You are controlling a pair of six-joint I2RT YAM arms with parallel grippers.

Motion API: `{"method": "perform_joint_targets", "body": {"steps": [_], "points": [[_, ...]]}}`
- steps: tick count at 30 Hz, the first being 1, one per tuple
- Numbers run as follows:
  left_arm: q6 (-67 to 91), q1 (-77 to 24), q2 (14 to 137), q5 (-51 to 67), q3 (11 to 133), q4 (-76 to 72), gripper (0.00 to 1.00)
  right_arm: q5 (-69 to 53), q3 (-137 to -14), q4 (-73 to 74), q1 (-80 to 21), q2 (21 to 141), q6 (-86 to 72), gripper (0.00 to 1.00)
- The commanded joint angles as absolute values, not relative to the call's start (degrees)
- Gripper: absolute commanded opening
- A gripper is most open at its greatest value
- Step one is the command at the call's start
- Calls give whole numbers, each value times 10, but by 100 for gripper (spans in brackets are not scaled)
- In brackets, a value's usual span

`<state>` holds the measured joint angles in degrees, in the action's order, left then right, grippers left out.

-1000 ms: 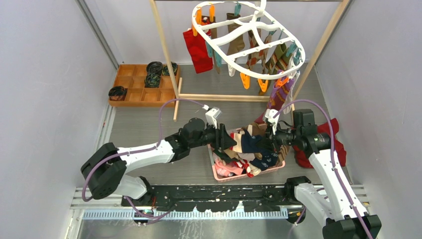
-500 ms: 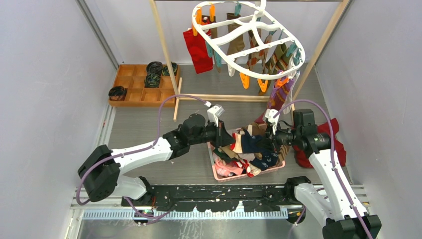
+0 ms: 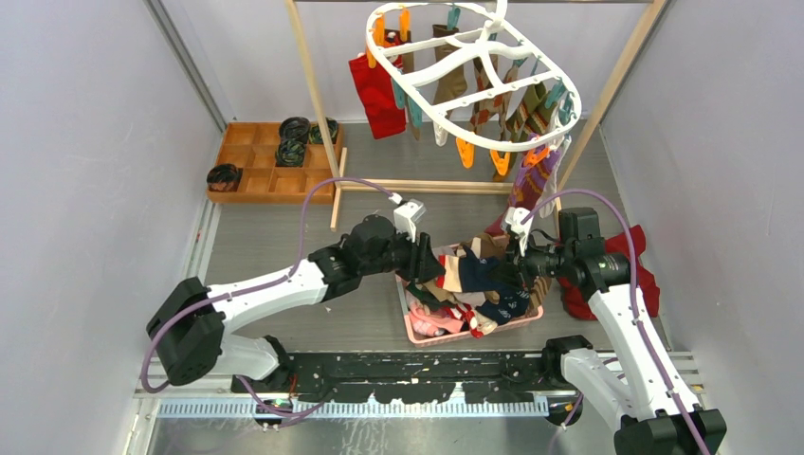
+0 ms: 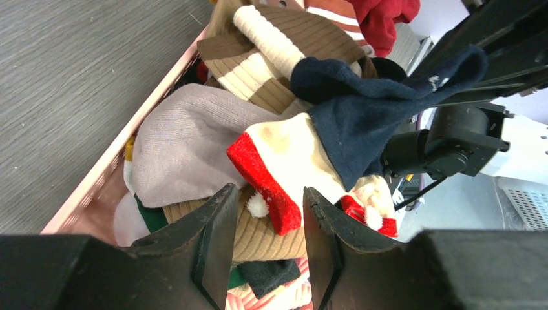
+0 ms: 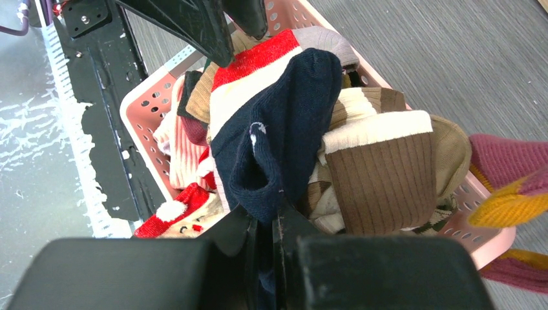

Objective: Clip the socks to the hanger
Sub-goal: Pick up the sock from the bin.

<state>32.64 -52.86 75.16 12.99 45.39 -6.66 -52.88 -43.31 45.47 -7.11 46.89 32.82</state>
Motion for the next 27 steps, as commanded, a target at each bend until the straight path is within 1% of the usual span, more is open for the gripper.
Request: {"method": "perform_joint_targets", "body": {"steps": [1,5,8,9,11,12,13,15,17,20,24,27], "points": [[312,-527,771,125,486,-61,43,-539,-451,443,-69,468,325,10],[326,-527,795,152,494,-82,43,-538,-452,443,-69,469,325,9],[332,-527,813,162,501,-85,41,-538,-450,443,-69,468,325,9],[338,-527,823,173,505,-90,30,-538,-451,443,-69,468,325,10],[338,-527,820,177,507,-91,15,-538,-451,443,-69,468,324,10],[339,-527,814,178,507,-91,10,-538,-450,443,-68,468,324,10],[339,-527,806,178,508,-89,6,-538,-451,443,-68,467,324,10],[335,-527,783,172,511,-76,1,-537,-451,443,-68,465,323,11],[323,-527,752,165,517,-53,0,-536,-452,443,-66,463,323,12],[308,-527,716,158,530,-17,0,-546,-457,449,-63,458,323,20],[308,-527,682,157,565,39,0,-585,-495,518,-63,451,375,40],[286,-527,666,148,598,83,0,-565,-553,579,-63,461,420,52]]}}
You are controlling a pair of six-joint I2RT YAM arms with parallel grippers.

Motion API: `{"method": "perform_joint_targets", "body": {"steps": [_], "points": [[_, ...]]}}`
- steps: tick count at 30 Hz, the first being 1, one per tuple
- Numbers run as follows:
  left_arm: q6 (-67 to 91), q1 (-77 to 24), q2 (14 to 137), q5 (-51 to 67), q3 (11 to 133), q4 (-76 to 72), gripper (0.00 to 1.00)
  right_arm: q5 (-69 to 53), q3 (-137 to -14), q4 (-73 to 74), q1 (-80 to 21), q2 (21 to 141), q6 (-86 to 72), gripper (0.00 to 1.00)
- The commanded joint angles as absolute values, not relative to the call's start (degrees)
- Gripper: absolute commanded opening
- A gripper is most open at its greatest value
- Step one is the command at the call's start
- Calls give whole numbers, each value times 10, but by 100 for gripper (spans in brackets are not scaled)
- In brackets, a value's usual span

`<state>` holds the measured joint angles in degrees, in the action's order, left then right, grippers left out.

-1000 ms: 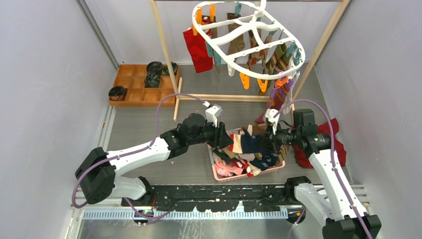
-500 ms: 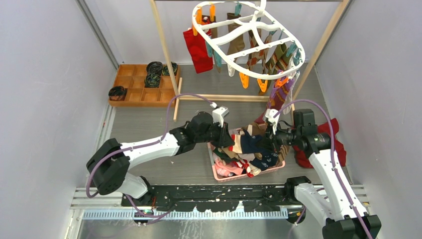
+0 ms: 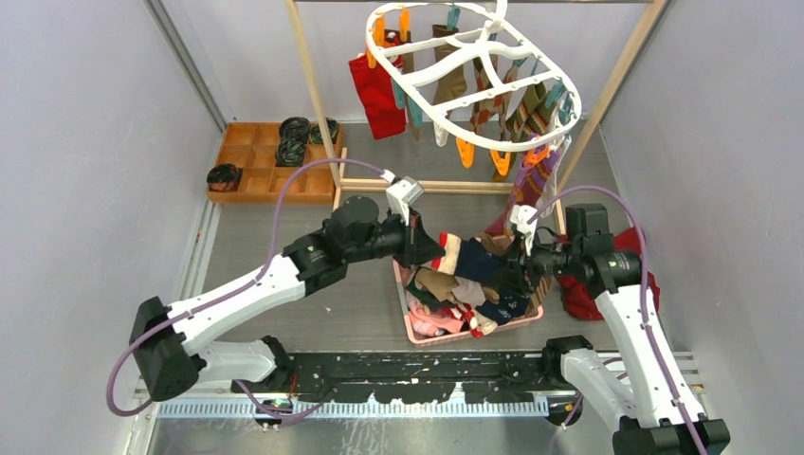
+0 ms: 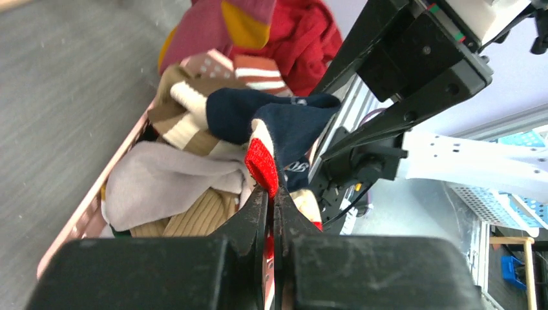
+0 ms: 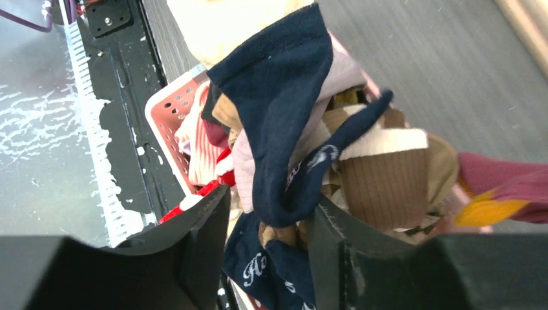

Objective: Clip the socks to the hanger
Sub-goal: Pick up the sock from the bin.

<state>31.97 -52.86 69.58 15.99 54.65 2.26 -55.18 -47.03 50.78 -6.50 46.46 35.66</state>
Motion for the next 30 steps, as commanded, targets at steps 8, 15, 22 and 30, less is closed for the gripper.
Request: {"method": "perform_joint_targets", "body": {"steps": [8,15,22,30], "points": [[50,-527,649,141,722,268,0,-561,-738,838,-63,521,605,78],[-157,-527,642,155,796,359,0,-603,-787,872,-63,524,632,94],[-229,-543,680,255,879,358,0,-648,-797,692,-72,500,435,100],[-211,-607,727,280,908,318,0,-666,-834,579,-84,521,312,96]]}}
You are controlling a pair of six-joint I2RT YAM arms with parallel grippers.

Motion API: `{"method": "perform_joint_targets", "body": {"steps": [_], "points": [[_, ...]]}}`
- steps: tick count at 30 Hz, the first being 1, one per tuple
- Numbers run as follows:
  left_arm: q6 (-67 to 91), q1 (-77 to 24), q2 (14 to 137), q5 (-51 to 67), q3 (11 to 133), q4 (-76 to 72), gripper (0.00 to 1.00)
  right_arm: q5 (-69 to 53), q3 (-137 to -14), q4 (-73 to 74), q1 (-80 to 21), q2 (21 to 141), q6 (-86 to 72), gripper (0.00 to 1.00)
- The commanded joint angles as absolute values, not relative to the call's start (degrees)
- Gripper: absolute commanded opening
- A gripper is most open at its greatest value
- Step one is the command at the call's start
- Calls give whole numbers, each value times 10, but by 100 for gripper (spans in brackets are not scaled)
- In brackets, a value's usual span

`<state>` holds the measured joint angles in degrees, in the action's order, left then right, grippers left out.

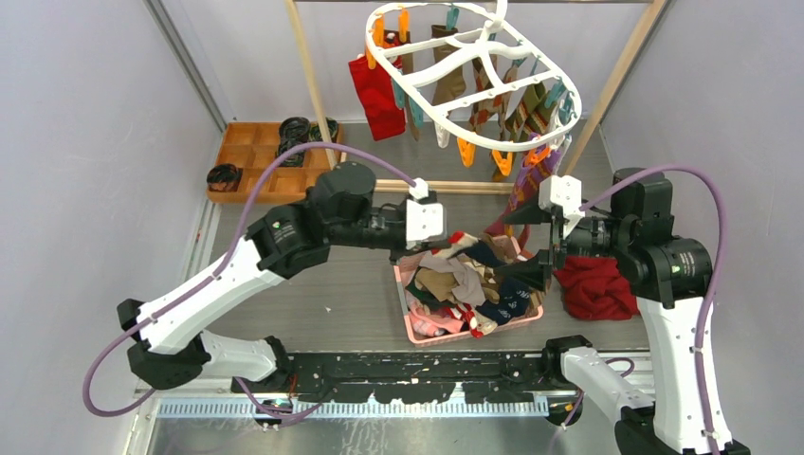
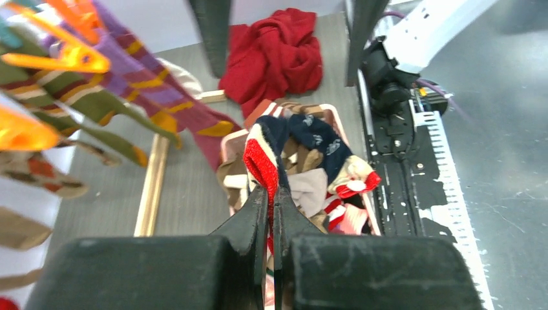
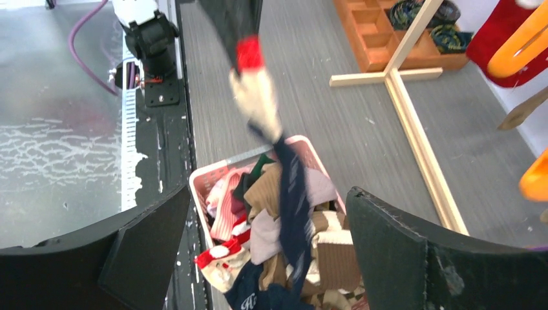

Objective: Clip the socks to the hanger
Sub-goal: Pick up the sock from the bin.

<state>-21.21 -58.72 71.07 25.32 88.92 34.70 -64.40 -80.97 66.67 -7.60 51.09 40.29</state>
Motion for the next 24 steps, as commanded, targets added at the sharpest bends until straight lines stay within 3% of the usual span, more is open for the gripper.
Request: {"method": "perform_joint_targets", "body": {"steps": [1,9,15,19,24], "points": [[-203,-613,733,279,911,318,0,-660,-839,578,-85,523,309,95],[-137,-638,769,247,932,301,0,-663,-798,568,-106,514,284,87],[-121,-641,778,239,931,294,0,-656,-764,570,-126,513,293,69],[-115,-640,781,240,927,288,0,-661,-761,576,-136,522,304,49],[-106,-641,778,241,911,272,0,-692,-754,577,-139,524,309,10]]}}
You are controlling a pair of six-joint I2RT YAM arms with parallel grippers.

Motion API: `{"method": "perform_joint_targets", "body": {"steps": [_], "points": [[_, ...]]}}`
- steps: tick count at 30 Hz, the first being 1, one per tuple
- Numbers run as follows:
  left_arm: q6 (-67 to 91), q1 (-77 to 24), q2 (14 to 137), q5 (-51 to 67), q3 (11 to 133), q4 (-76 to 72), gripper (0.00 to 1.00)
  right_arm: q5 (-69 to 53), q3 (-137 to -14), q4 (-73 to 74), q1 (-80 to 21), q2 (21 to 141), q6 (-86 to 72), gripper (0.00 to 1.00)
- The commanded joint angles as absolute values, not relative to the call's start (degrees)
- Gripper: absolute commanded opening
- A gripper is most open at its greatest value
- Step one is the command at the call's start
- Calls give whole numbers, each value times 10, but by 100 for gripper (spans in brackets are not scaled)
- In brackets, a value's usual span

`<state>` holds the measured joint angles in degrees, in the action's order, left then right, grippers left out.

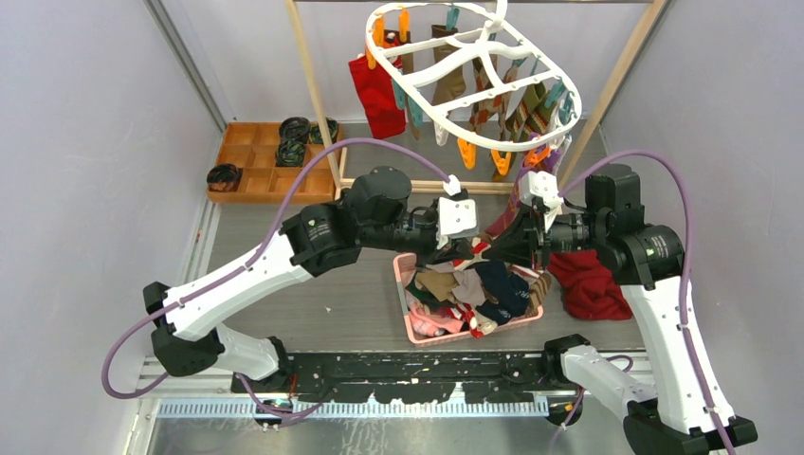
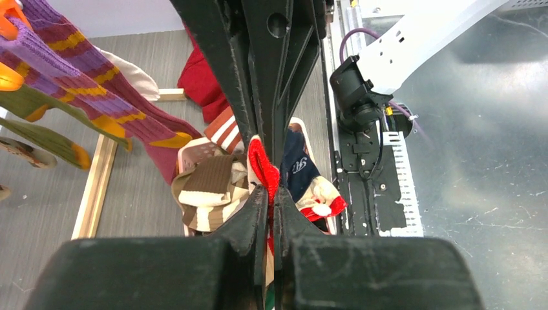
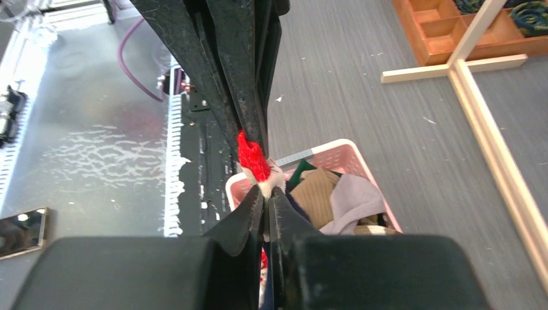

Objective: Clip the socks to the hanger
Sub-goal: Pick up the sock from the bin.

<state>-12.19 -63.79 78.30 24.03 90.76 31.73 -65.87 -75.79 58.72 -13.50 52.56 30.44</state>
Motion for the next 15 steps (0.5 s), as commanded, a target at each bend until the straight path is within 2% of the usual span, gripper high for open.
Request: {"method": "perform_joint_targets", "body": {"steps": [1,3,7,13,15], "points": [[-101,-641,773,237,903,259,0,-697,-752,577,-139,523,306,5],[-81,-641,758,220,876,221,4,-693,-750,577,-139,517,295,1],[-19,-639,683,168,757,86,41,-689,-737,580,-121,497,286,1],[77,-638,527,113,486,-190,72,-756,-709,561,-81,482,265,1],[102,-638,497,105,411,-278,78,-782,-697,529,-69,482,234,1]]}}
